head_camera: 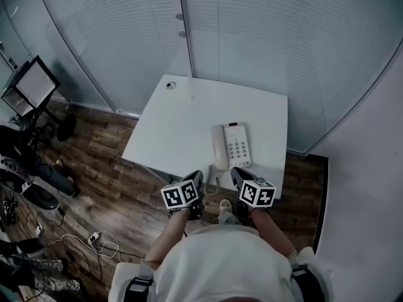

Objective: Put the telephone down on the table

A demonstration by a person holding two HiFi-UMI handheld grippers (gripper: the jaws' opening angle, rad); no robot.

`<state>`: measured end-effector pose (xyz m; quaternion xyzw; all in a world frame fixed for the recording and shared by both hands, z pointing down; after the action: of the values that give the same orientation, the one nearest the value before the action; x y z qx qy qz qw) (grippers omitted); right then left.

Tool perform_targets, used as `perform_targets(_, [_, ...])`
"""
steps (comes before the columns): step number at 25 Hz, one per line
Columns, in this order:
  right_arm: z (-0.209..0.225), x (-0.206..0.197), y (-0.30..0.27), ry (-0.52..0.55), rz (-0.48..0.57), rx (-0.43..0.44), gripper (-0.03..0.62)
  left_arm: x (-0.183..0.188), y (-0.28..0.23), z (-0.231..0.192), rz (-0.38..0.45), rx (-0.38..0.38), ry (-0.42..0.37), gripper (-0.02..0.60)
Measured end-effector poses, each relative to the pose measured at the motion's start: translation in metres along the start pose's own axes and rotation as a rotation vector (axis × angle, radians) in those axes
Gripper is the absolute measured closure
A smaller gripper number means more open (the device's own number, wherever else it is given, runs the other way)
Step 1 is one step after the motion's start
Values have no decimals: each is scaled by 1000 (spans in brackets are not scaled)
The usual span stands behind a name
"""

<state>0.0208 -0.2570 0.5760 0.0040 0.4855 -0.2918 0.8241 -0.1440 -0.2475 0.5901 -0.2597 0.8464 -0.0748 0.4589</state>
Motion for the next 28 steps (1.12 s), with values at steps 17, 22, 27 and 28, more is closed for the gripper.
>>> perform_targets(17, [-55,-46,69,30,-3,61,566,-39,95,-1,-8,-15,14,560])
perform_targets(22, [-62,-57,85,39,-14,72,566,-54,112,5,-9,-37,11,561])
perform_targets(27, [-75,-64,103,52,-24,82,566,-63,130,11,-20,-53,16,560])
perform_targets(28, [-78,-66,106,54,-23,85,566,-65,134,11,-21,-56,15,560])
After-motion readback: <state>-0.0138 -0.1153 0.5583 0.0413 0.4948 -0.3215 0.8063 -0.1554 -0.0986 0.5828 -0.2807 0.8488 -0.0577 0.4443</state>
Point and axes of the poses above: the fingertips, and each gripper's own axes: y backward along the fingers, z to its right, x out of its top, the point moved 3 cm from there along y, backward along the fingers, and after that the axes turned 13 degrees about z, right-handed, at the moved point
